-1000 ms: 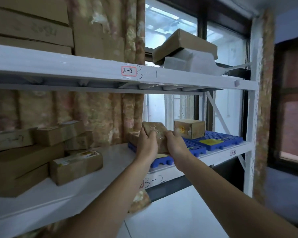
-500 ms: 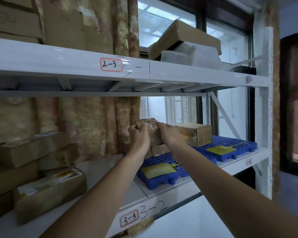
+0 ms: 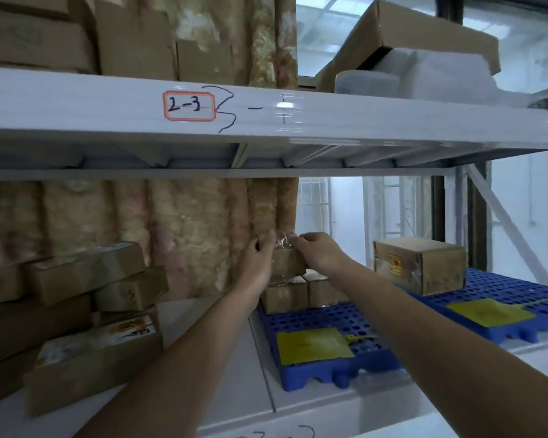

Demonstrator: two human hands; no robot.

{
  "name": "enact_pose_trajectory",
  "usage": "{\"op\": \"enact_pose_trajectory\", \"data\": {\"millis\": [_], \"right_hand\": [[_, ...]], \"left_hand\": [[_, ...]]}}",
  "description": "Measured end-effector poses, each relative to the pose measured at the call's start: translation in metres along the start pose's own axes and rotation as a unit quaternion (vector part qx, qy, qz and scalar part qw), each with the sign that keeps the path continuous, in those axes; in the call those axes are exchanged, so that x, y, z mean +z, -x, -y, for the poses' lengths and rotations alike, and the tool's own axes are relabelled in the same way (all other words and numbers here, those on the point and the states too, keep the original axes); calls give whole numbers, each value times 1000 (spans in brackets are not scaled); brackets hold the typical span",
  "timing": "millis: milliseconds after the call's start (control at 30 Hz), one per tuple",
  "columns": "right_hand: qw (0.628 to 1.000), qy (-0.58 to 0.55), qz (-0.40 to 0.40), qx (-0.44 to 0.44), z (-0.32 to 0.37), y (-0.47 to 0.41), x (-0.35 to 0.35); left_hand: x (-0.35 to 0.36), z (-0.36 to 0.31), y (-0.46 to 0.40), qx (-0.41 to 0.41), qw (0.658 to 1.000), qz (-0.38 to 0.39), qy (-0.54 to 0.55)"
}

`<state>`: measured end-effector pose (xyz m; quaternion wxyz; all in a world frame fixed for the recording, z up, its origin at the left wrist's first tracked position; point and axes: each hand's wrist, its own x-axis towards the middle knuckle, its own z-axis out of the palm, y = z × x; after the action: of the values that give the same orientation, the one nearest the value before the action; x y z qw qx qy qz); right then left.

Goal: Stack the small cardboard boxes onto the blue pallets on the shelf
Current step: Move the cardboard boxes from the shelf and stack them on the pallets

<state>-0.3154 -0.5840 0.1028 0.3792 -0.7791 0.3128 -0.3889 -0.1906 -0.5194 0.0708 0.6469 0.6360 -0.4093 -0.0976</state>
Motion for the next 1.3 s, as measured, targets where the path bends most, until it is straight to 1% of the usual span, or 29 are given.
{"op": "enact_pose_trajectory", "data": {"millis": [200, 333, 433, 533, 633, 800, 867, 933, 967, 1033, 1100, 1133, 1167, 1233, 1267, 1300], "right_hand": [[999, -34, 40, 5, -19, -19, -5], [997, -50, 57, 5, -27, -22, -6], [997, -32, 66, -9, -30, -20, -5], [997, -23, 71, -25, -31, -19, -5], [997, -15, 74, -28, -31, -19, -6], [997, 23, 73, -28, -31, -18, -8], [996, 48, 41, -57, -26, -13, -11], [991, 85, 3, -107, -18, -7, -15], [986, 104, -7, -132, -12, -3, -18], [976, 127, -13, -178, 0, 5, -23], [962, 150, -1, -228, 9, 11, -25], [952, 171, 3, -254, 12, 13, -24], [940, 202, 13, -276, 15, 14, -21], [914, 271, 52, -296, 23, 20, -8], [906, 295, 79, -294, 28, 26, 1], [898, 316, 107, -288, 34, 34, 10]], "left_hand": [[1, -11, 11, -11, 1000, 25, 8], [3, -10, 12, -12, 1000, 18, 13], [4, 1, 5, -23, 999, 24, 14], [4, 10, 2, -23, 999, 37, -7], [4, 15, -2, -19, 999, 38, -5], [1, 7, 7, -32, 998, 48, -21], [-1, 9, 4, -51, 997, 50, -19], [-6, -4, 14, -53, 998, 42, -20], [-10, -16, 23, -37, 998, 45, -27], [-20, -33, 37, 18, 995, 57, -75], [-37, -38, 44, 55, 982, 45, -176], [-47, -41, 50, 68, 969, 37, -236], [-60, -42, 55, 76, 948, 33, -309], [-87, -41, 66, 66, 890, 36, -451], [-101, -40, 74, 58, 863, 40, -500], [-116, -40, 83, 54, 846, 45, -528]]}}
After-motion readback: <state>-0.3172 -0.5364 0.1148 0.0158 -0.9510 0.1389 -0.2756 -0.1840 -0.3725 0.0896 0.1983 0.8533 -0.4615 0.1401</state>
